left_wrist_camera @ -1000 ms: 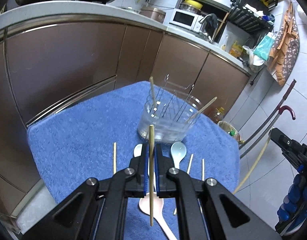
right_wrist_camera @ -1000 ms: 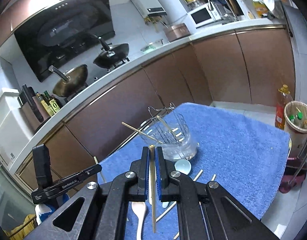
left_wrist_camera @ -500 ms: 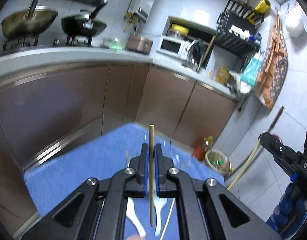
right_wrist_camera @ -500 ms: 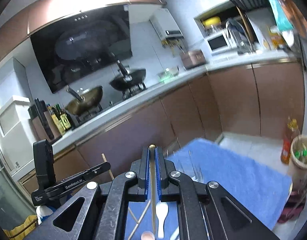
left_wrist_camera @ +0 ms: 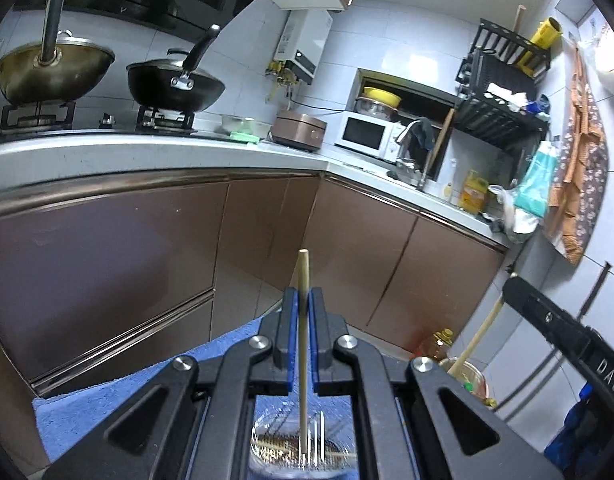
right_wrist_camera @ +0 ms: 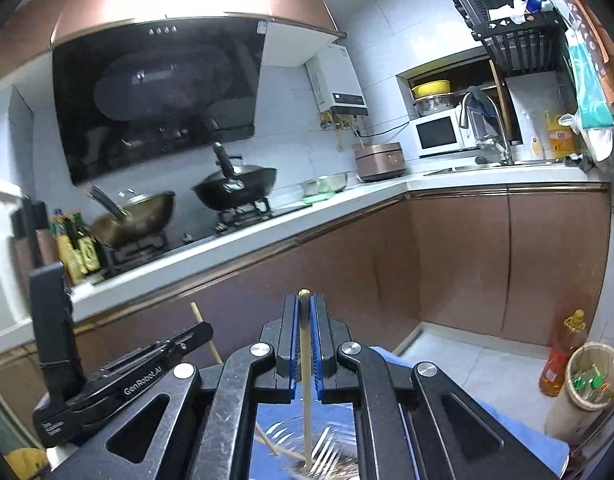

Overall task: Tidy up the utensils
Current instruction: 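Lift both chopsticks upright and carry them over the clear cup, then open both tools to release the chopsticks into the clear cup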

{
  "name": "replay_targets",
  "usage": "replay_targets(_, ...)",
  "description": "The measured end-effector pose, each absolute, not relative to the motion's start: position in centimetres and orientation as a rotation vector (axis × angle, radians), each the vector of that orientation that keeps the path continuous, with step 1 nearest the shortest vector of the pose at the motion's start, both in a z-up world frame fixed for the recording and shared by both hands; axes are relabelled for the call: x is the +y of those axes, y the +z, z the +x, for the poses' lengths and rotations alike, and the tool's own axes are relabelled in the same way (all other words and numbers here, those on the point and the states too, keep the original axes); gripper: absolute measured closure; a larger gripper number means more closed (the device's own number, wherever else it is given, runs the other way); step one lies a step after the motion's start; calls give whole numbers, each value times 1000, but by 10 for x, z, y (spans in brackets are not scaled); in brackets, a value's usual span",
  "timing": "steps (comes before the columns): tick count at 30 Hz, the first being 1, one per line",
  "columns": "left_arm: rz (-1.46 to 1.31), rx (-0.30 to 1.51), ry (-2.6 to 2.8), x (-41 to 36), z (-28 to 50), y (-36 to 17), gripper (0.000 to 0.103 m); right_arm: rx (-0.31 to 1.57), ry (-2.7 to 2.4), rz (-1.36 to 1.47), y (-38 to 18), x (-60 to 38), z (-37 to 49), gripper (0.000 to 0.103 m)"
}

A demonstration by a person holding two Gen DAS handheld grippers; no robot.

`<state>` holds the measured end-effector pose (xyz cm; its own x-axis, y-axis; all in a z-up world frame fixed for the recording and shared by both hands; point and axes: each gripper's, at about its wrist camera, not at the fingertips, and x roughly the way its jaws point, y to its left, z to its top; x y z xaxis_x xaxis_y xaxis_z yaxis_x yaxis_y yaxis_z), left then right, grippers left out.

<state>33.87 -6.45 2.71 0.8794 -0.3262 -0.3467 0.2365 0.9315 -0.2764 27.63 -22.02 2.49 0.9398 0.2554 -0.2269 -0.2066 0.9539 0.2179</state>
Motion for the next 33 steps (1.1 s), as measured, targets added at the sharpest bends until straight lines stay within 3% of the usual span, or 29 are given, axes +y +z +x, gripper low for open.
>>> replay_targets(8, -240, 437, -275, -73, 371, -30, 98, 335, 186, 195, -39, -227, 309, 96)
replay_targets(13, -237, 463, -283, -71, 369, -44, 89, 360, 181, 215, -51, -234, 305, 94)
replay_targets(15, -247, 460, -285, -66, 363, -42, 78, 354, 177, 215, -48, -236, 296, 87)
replay_targets(21, -242, 431, -271, -48, 330, -23, 68, 328, 177, 214, -32, -238, 268, 67)
replay_targets(24, -238, 404, -254, -38, 308, -10, 65, 304, 168, 209, -22, -238, 246, 56)
replay_targets(26, -226, 383, -237, -30, 292, -3, 63, 291, 157, 204, -17, -238, 229, 41)
replay_targets(33, -174, 321, -149, -1, 231, 16, 61, 261, 86, 156, -3, -237, 176, 9)
